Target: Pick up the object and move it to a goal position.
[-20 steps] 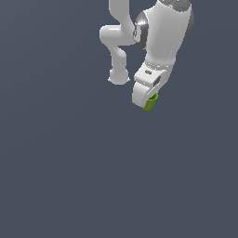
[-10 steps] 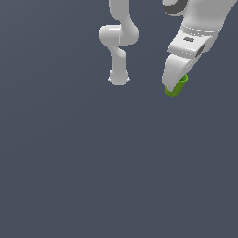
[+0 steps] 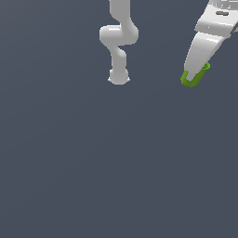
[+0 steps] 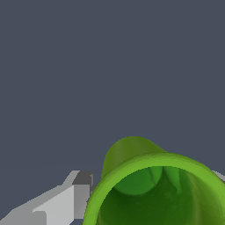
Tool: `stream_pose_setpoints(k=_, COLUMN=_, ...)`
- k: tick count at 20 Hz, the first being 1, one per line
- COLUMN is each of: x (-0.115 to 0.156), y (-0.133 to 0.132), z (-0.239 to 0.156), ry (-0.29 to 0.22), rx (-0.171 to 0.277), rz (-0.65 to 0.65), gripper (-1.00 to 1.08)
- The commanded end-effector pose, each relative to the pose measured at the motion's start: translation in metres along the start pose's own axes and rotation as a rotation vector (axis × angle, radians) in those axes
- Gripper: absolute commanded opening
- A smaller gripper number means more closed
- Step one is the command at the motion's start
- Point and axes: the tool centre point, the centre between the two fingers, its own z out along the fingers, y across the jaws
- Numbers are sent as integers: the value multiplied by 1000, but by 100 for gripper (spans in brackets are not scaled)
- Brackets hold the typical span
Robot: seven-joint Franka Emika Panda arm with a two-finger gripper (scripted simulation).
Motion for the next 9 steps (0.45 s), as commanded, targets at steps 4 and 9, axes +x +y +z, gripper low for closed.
stream_pose_setpoints(k=4, x=9, y=-4, z=-12, ry=1, rx=0, rz=1, gripper=-100)
stream_pose_setpoints(k=9, x=11, y=-5, z=-14, ry=1, rx=0, rz=1, gripper=-100)
